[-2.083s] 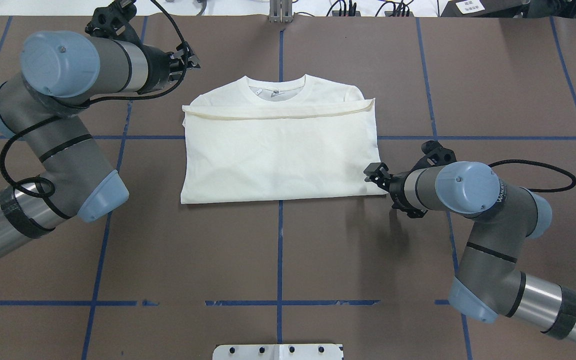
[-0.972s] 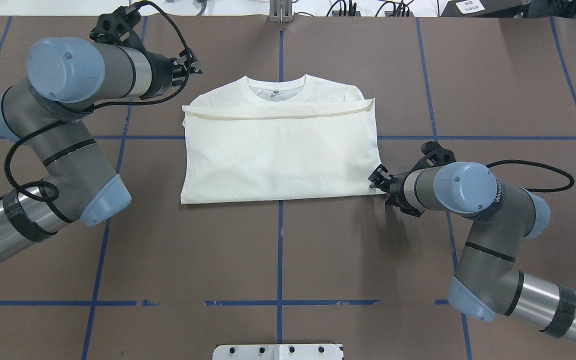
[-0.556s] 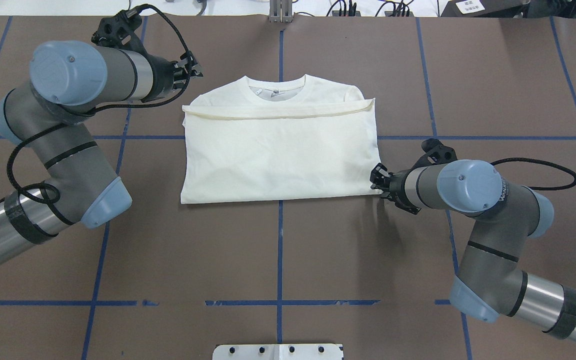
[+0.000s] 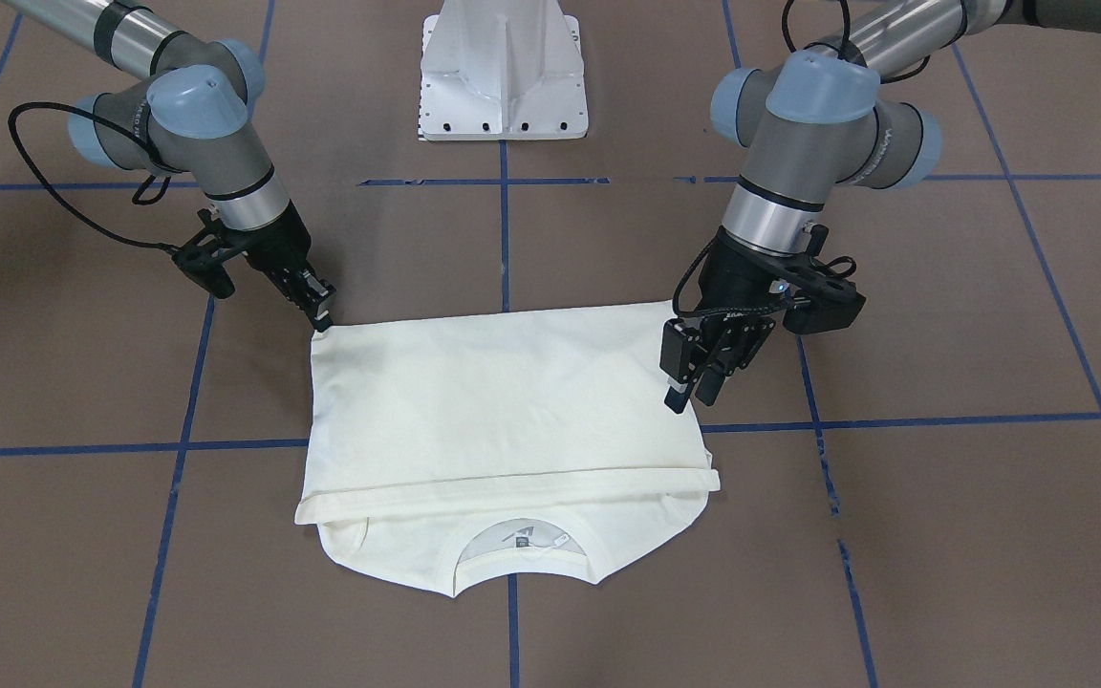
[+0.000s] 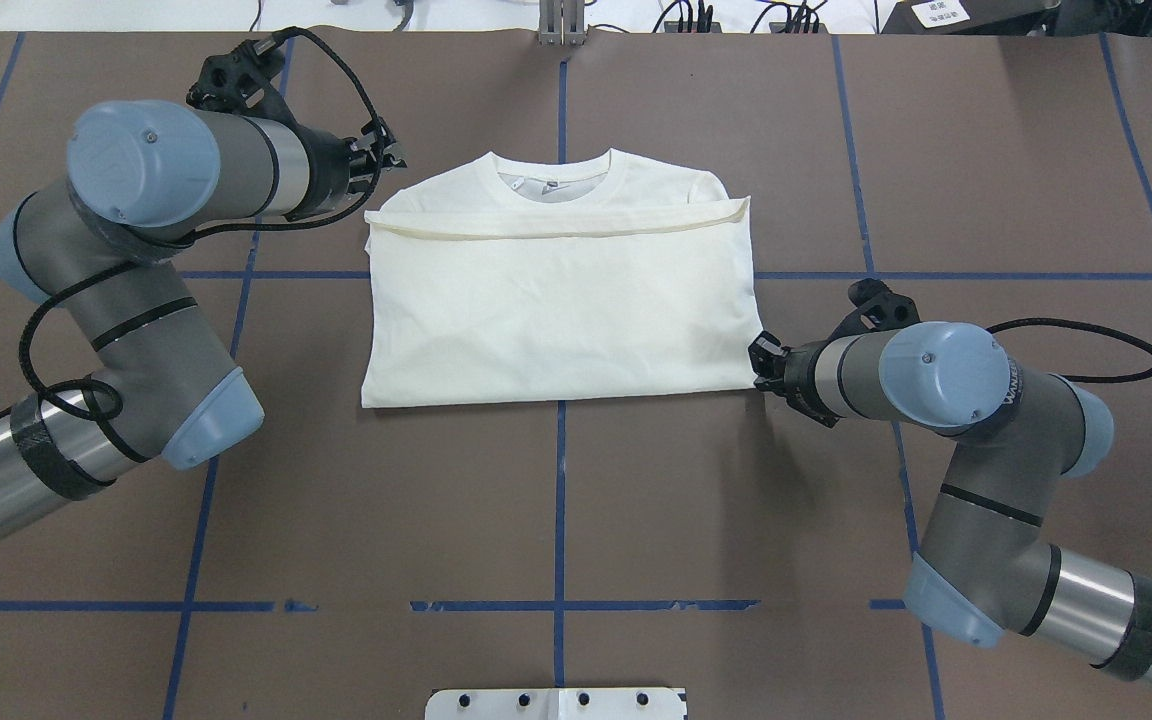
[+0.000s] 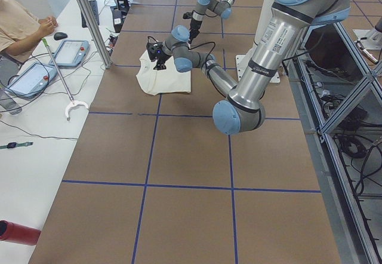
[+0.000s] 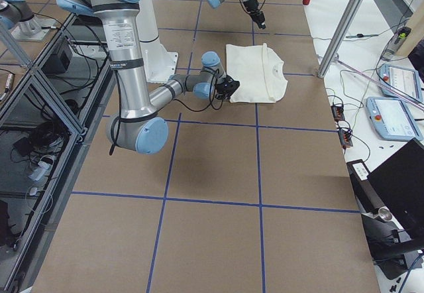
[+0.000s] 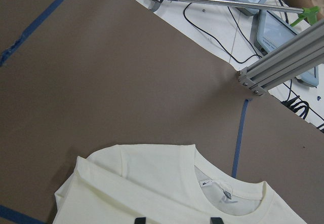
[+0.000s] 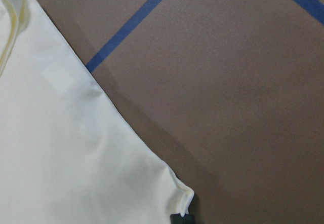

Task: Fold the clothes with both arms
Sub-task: 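Drag the folded shirt with the right gripper toward the robot and sideways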

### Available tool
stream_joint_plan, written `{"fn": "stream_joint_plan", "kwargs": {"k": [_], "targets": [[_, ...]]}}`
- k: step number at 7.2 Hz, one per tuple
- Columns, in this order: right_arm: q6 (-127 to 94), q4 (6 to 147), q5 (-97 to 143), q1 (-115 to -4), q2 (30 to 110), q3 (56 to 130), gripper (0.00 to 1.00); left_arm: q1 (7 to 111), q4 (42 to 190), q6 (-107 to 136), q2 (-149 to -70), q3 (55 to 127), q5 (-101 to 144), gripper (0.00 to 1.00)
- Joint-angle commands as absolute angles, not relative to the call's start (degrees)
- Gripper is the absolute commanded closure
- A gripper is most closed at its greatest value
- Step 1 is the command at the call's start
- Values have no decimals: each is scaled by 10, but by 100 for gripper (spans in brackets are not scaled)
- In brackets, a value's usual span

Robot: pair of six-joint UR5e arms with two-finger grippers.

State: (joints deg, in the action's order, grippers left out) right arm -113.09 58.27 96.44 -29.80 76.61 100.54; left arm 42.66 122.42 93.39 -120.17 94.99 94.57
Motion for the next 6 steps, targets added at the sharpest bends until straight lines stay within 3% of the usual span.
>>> {"fn": "stream_joint_plan", "kwargs": {"k": [1,6], "targets": [[-1132,583,962,-298,770,1012,100,426,1224,934,-1201,950,946,48],[-1137,584,934,-178,910,1202,100,422,1238,935,-1200,948,946,48]]}}
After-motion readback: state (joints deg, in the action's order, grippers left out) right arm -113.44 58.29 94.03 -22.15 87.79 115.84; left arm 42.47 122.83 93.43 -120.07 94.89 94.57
